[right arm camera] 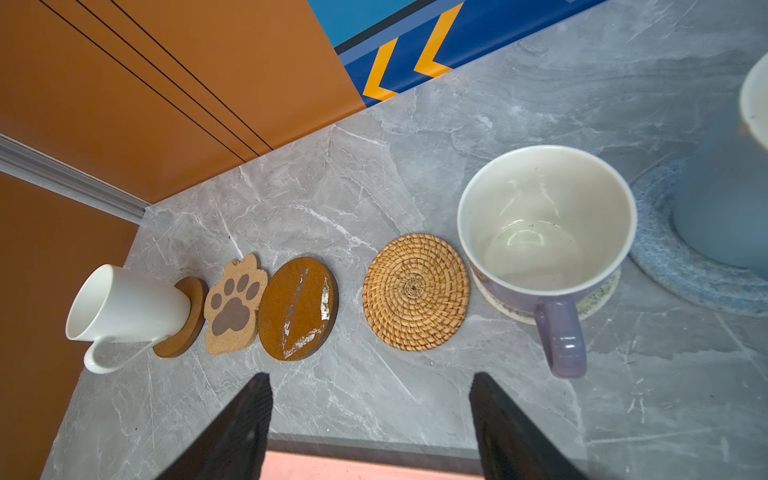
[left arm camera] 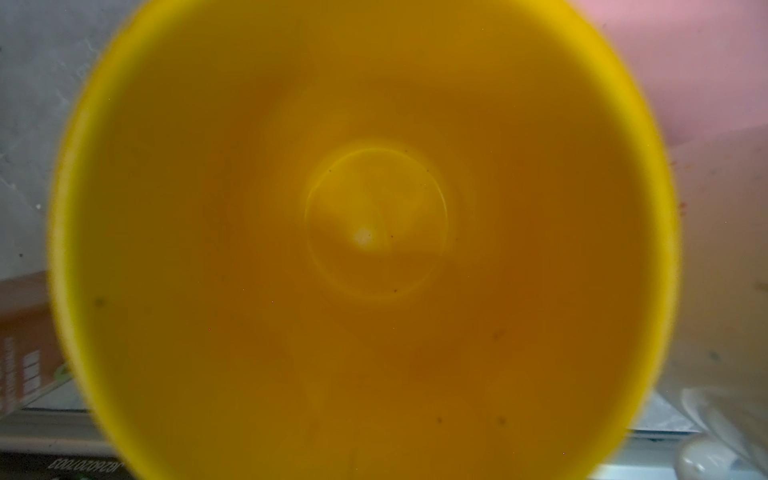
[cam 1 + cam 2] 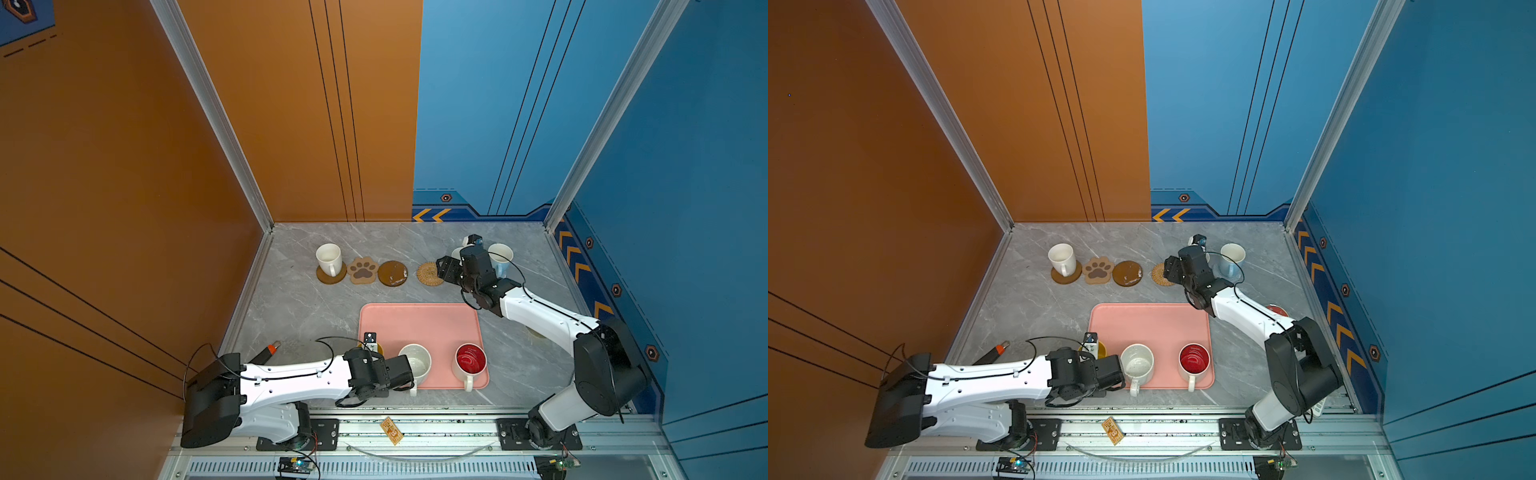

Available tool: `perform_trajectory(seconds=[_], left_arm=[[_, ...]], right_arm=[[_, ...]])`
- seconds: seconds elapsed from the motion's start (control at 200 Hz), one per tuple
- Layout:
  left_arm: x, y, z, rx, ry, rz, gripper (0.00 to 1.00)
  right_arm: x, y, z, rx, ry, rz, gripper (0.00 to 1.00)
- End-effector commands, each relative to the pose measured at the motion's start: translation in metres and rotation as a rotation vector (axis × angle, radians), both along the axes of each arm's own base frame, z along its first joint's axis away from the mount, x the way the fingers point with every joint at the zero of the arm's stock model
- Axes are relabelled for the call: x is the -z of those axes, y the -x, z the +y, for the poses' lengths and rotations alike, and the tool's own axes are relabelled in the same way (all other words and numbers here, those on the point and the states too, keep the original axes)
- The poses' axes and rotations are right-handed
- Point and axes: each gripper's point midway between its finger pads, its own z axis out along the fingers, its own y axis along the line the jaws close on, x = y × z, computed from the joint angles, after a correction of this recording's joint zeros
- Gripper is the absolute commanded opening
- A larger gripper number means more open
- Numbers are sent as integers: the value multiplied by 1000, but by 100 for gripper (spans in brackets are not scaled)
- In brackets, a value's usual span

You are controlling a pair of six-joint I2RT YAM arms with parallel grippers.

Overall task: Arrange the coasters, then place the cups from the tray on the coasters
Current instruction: 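Grip the yellow mug rim with the left gripper and lift it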

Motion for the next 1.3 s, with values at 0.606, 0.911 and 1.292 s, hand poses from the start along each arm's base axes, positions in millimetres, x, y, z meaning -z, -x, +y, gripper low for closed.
perform_trajectory(seconds=[0.606, 0.911, 1.292], left_arm=[[-29, -22, -4, 13, 7, -140, 0], [-38, -28, -7, 18, 15, -175, 0], [-52, -38, -8, 27, 19, -224, 0]], right_arm=[[-4, -2, 1, -2, -23, -14, 73], [-4, -3, 6, -16, -33, -12, 72], [-6, -3, 13, -30, -38, -16, 72]])
